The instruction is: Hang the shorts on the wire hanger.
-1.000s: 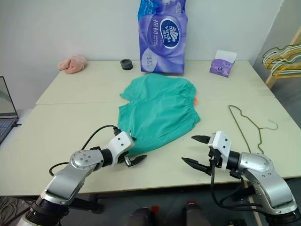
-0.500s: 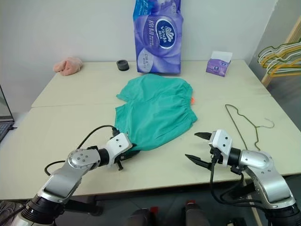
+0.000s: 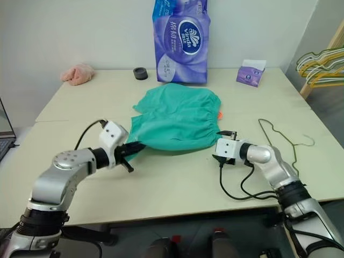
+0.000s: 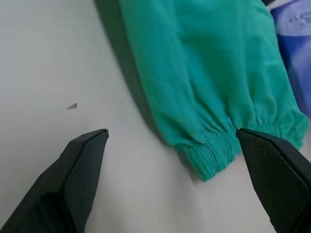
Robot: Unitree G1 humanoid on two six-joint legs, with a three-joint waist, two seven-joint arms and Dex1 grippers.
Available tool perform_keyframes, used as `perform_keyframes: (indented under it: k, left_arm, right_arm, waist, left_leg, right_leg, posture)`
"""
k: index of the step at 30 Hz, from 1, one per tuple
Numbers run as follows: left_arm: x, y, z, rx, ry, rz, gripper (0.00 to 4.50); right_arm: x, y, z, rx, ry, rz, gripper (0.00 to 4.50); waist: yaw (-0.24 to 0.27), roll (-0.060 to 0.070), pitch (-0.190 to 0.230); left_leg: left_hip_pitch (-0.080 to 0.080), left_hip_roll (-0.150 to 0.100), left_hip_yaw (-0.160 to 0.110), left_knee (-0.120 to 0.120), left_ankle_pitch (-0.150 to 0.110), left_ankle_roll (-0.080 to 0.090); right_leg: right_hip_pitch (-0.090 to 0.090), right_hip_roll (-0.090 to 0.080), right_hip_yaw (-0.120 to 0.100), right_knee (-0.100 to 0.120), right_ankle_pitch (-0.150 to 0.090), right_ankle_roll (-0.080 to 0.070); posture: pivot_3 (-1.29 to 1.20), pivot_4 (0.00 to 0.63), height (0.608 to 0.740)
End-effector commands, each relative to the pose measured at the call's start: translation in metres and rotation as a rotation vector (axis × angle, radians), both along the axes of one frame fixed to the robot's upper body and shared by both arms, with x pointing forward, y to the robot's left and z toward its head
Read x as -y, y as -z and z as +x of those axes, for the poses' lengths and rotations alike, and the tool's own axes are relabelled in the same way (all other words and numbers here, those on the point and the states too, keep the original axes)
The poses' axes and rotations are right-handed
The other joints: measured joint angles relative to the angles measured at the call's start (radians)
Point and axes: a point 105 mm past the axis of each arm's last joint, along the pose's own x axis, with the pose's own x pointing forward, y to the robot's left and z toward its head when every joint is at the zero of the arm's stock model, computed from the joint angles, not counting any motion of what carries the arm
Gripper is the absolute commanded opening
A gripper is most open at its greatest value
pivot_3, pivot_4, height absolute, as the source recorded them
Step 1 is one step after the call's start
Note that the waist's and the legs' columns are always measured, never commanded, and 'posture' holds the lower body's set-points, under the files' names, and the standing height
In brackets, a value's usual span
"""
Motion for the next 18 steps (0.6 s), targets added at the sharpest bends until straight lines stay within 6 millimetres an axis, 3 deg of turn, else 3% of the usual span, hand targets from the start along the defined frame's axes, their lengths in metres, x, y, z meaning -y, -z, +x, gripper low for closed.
perform_keyframes:
  k: [1,4,7,14,18]
  left_arm:
    - [0.003,-0.031,-0.001,0.071,0.015,-0.063,0.06]
    - [0.004,-0.038,-0.004,0.076,0.028,-0.081,0.06]
    - [0.002,-0.037,-0.006,0.075,0.024,-0.075,0.0]
    - [-0.013,-0.02,-0.011,0.04,-0.005,-0.012,0.0]
    - [-0.014,-0.003,-0.019,-0.022,0.025,0.036,0.0]
  right_arm:
    - [-0.01,-0.011,0.019,0.104,-0.004,-0.017,4.5]
    - [-0.021,-0.015,0.033,0.133,0.026,0.02,4.5]
    - [-0.028,-0.015,0.041,0.137,0.049,0.045,3.92]
    - [-0.027,-0.029,0.043,0.187,0.037,0.087,1.44]
    - [-0.029,-0.043,0.032,0.236,-0.072,0.065,0.08]
  waist:
    - [-0.005,0.0,0.0]
    - [-0.01,0.0,0.0]
    - [-0.01,0.0,0.0]
    - [-0.009,0.0,0.0]
    - [-0.01,0.0,0.0]
  left_leg:
    - [0.0,0.0,0.0,0.0,0.001,-0.001]
    - [0.0,0.0,-0.001,0.0,0.003,-0.006]
    - [0.0,0.0,-0.002,0.0,0.004,-0.007]
    - [0.0,0.0,-0.001,0.0,0.004,-0.008]
    - [0.0,-0.001,-0.001,0.0,0.003,-0.006]
  right_leg:
    - [0.0,0.0,0.001,0.0,0.0,0.0]
    - [0.0,0.0,0.002,0.0,0.0,0.0]
    - [0.0,0.0,0.002,0.002,0.0,0.0]
    - [-0.001,0.0,0.003,0.002,0.0,0.0]
    - [-0.003,0.0,0.004,0.005,0.0,0.0]
  posture:
    - [-0.07,0.097,0.74]
    - [-0.06,0.093,0.74]
    - [-0.05,0.089,0.74]
    - [-0.05,0.086,0.74]
    - [-0.07,0.09,0.74]
